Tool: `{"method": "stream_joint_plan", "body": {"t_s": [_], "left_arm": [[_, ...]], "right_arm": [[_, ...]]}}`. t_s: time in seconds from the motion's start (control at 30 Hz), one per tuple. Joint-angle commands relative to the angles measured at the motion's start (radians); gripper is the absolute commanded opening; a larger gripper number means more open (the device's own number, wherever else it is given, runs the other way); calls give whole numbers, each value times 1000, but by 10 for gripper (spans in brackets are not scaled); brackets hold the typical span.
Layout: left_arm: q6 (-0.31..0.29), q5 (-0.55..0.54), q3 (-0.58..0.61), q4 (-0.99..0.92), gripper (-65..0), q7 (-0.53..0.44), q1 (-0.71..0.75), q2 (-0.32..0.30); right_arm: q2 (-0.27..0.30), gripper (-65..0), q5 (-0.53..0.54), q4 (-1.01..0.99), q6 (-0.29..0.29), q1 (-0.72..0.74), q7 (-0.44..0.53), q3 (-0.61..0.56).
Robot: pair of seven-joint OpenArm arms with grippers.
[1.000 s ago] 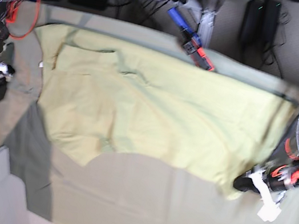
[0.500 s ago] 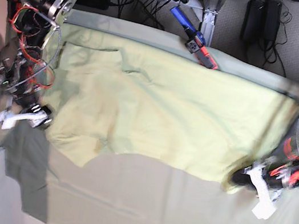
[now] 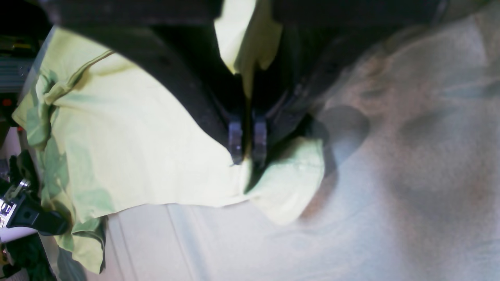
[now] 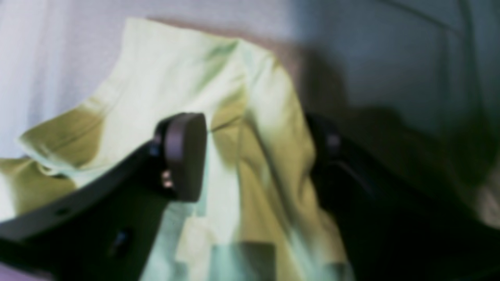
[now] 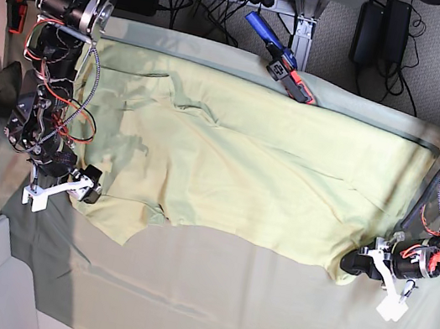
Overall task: Fold the T-shirt properly
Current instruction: 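Fold the grasped edge over onto the shirt, forming a long strip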
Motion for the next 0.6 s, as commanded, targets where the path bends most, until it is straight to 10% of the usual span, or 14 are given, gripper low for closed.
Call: {"method": "stream_joint_plan", "body": {"t_s": [0.0, 0.2, 0.57], "left_arm": [[-23, -20, -3, 18, -650, -14, -31, -11], [-23, -13, -3, 18, -650, -14, -31, -14], [-23, -154, -35, 20, -650, 59, -24, -23]], "right_arm": [[21, -362, 8, 22, 33, 23, 13, 2], [29, -650, 8, 23, 33, 17, 31, 2], [74, -650, 21, 63, 38, -14, 16, 3]]}}
